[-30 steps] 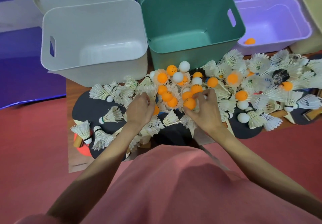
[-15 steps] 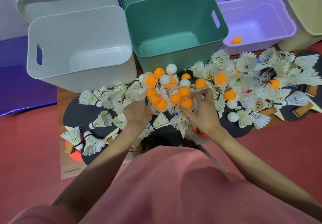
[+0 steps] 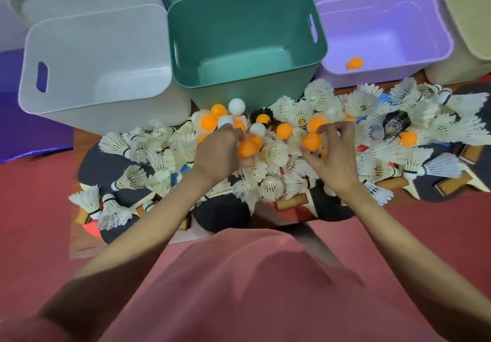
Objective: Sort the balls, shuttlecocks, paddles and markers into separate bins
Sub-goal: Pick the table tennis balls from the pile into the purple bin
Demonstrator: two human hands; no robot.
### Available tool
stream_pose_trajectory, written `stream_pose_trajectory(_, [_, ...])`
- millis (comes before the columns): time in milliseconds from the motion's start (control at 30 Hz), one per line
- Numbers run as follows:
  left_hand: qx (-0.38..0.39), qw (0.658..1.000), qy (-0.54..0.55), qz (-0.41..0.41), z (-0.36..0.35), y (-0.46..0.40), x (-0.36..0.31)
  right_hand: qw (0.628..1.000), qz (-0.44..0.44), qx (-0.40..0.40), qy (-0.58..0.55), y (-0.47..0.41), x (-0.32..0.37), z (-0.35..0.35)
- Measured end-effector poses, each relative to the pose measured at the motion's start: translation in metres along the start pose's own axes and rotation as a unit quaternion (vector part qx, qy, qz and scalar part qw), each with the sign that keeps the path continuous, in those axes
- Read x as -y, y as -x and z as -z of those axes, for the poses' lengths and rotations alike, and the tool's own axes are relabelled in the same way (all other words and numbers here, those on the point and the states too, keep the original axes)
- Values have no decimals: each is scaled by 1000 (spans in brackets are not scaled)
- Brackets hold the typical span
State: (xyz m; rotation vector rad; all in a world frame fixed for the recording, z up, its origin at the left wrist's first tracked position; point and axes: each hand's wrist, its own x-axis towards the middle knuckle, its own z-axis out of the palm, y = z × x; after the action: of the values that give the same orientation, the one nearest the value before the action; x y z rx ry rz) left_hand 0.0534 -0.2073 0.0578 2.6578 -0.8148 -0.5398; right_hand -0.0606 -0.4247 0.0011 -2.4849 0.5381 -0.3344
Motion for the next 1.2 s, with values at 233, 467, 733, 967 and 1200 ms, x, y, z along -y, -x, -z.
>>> stream_pose_trajectory(233, [-76,991,64,-86,-3,-70,-98,997,-29,-74,-24,-73,-87,66])
stream_pose_trajectory(467, [-93,985,-36,-144,-9,-193,-187,998,-1,-55,30,-174,-164,106])
stream_pose_trajectory(733, [46,981,-145,-121,-21,-323,-198,985,-38,130,109,-281,-208,84])
stream_pose_trajectory(967, [83,976,-176,-102,-64,-384,-190,939,-90,292,158,-317,-229,55])
stream_pose_trajectory(1200, [100,989,-89,-56,-105,-400,-186,893,-91,387,210,-323,-240,45])
